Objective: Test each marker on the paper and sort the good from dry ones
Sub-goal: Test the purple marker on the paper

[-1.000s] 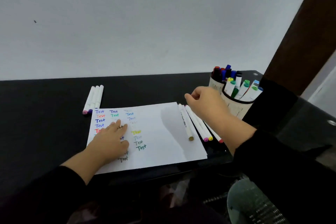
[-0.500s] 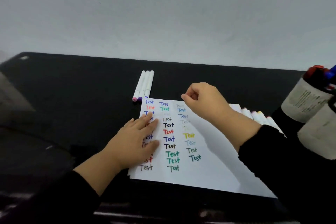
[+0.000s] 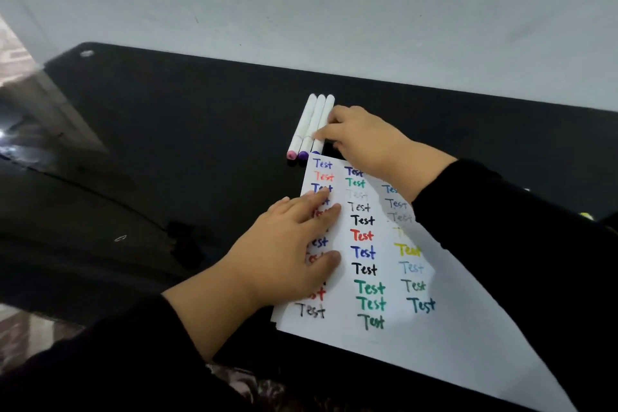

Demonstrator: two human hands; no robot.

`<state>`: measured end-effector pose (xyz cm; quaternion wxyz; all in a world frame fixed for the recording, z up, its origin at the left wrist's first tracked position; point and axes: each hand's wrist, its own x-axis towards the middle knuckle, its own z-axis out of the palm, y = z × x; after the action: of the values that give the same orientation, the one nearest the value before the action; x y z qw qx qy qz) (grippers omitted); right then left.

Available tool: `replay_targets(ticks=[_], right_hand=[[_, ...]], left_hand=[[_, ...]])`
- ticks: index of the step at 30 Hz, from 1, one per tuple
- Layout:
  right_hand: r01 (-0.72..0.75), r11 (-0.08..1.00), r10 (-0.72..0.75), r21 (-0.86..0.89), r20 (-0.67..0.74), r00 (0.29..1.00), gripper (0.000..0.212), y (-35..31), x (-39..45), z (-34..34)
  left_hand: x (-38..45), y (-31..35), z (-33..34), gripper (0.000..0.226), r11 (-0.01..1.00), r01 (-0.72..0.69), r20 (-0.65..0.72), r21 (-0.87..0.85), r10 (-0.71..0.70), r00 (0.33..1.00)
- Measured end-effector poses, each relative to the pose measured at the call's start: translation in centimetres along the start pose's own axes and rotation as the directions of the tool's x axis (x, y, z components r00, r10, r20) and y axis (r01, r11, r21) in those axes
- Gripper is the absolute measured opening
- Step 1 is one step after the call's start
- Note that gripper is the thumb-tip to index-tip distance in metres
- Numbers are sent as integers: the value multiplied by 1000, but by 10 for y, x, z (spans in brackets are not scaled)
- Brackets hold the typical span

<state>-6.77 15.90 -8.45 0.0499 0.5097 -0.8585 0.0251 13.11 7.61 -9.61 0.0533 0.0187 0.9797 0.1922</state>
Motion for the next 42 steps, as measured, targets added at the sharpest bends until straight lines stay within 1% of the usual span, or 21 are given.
replay_targets(ticks=[4,7,10,13,16,20,23,26,27,29,31,32,33,34,35,36,37,38,39,40,42], right_hand=[[18,1000,-18,-9,-6,1000,30,-1,5,0],[33,999,-33,-26,1,999,36,1,4,-1],[14,999,-15,-46,-16,1000,33,2,2,0],[-24,997,18,-73,-78,997,32,5,-3,0],[-68,997,62,-30,-173,983,30,6,-16,-5],[-79,984,134,161,-368,920,23,-1,-47,-7],[-146,923,301,355,-431,851,21,-10,-73,-12],[-187,776,500,603,-406,765,15,-26,-103,-23],[-169,715,548,678,-393,738,17,-34,-112,-26],[-104,618,615,779,-397,682,29,-49,-131,-33],[-88,586,646,805,-399,651,33,-62,-146,-38],[-103,595,646,797,-398,651,32,-66,-152,-37],[-125,615,641,779,-401,654,29,-70,-157,-36],[-145,648,628,748,-417,657,26,-73,-162,-33],[-160,695,602,701,-445,663,23,-75,-166,-29],[-176,747,570,641,-480,667,21,-77,-169,-25],[-197,794,537,575,-512,670,19,-78,-171,-21],[-220,831,509,511,-539,671,17,-80,-173,-18],[-239,861,480,449,-563,673,15,-82,-173,-15],[-249,886,449,391,-589,672,14,-83,-173,-13],[-259,907,417,333,-615,669,13,-87,-173,-10]], left_hand=[[-1,0,1,64,1000,0,-14,8,1,1000],[-1,-1,2,63,1000,2,-14,18,-1,1000],[-1,-1,2,63,1000,2,-9,23,-2,1000],[-1,0,2,64,1000,14,9,28,-14,1000],[-2,2,0,63,999,21,4,44,-21,1000],[-3,3,1,64,995,30,17,94,-32,999],[-3,3,1,64,985,6,41,172,-13,999],[-3,8,-6,64,971,8,77,240,-28,997],[-3,12,-10,63,966,18,92,257,-43,995],[-5,20,-14,62,966,41,116,256,-73,991],[-9,30,-16,59,982,84,75,170,-98,992],[-11,35,-16,56,991,117,32,71,-119,992],[-15,41,-15,52,986,151,-8,-71,-152,988],[-19,49,-14,48,952,177,-34,-250,-191,981],[-23,55,-13,43,874,192,-36,-447,-232,972],[-27,62,-12,39,761,195,-18,-618,-262,965],[-30,68,-11,35,648,186,-3,-739,-279,960],[-32,72,-10,32,560,168,-2,-811,-289,957],[-33,76,-8,30,504,149,-8,-851,-296,955],[-33,79,-7,30,476,133,-20,-869,-302,953],[-30,82,-5,29,471,129,-35,-872,-322,946]])
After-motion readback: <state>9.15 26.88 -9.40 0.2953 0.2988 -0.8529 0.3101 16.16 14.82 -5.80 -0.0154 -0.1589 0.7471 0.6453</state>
